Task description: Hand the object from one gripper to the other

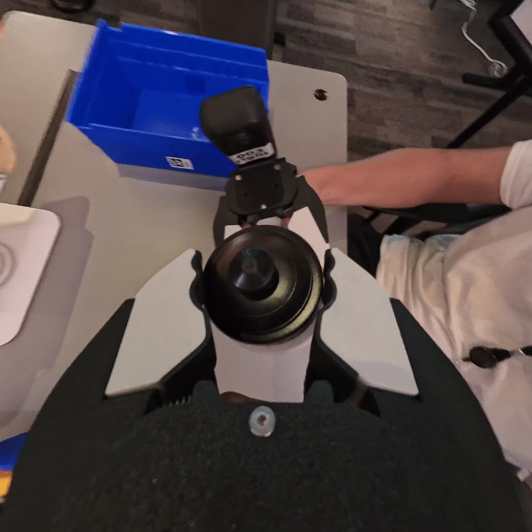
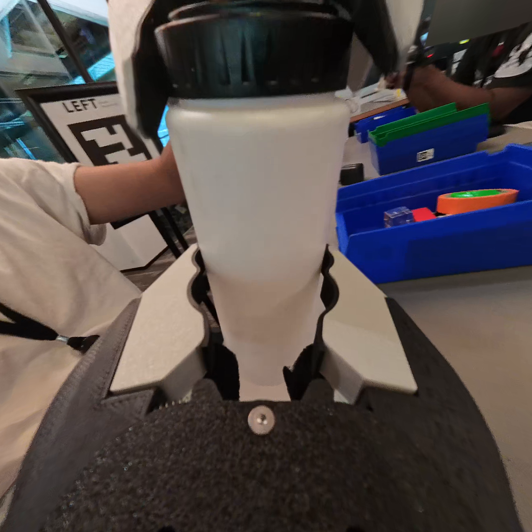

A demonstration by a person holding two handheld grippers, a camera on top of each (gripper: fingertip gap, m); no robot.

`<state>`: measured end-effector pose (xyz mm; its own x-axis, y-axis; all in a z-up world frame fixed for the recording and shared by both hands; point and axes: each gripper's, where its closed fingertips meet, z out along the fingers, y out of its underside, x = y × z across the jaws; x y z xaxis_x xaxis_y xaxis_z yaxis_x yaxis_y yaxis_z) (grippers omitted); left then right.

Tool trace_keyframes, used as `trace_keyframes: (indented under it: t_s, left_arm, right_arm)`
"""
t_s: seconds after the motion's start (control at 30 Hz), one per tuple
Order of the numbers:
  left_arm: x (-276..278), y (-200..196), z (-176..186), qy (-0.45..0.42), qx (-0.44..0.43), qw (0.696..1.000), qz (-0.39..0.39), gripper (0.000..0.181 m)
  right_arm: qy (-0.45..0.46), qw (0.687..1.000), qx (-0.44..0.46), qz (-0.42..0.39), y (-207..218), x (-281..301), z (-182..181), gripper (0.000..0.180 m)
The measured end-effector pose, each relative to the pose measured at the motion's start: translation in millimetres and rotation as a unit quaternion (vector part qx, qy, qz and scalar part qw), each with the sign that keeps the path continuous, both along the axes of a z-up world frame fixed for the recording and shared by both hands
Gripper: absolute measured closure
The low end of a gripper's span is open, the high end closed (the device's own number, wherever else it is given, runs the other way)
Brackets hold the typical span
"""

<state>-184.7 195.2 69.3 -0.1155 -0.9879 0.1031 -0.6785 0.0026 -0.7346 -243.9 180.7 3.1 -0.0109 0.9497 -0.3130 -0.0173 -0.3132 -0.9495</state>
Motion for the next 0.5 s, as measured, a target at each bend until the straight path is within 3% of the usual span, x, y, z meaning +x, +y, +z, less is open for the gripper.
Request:
trace_keyframes:
  t_s: [0.1,0.17,0.23,0.37,0.5]
  left_arm:
    - [-9.4,19.2,29.3,-0.097,0.024,0.992,0.079,0.094]
    - [-27.2,27.1,29.5,-0.169,0.045,0.975,0.138,0.089]
    - [-36.2,15.4,-2.1,-0.205,0.018,0.966,0.158,0.086]
    - [-26.9,4.3,-92.3,-0.157,0.004,0.966,0.205,0.070]
    - [-18.4,9.5,-123.5,-0.131,0.025,0.967,0.218,0.082]
  right_arm:
    - [0.006,0.999,-0.020,-0.048,17.5,20.5,-1.3,0.098]
    - [0.035,0.995,-0.041,-0.080,29.2,38.6,2.9,0.098]
    - [0.063,0.987,-0.067,-0.132,46.4,56.1,6.2,0.098]
    - [0.098,0.973,-0.088,-0.189,60.8,59.0,6.4,0.098]
    - [0.078,0.974,-0.079,-0.196,50.9,29.8,1.9,0.099]
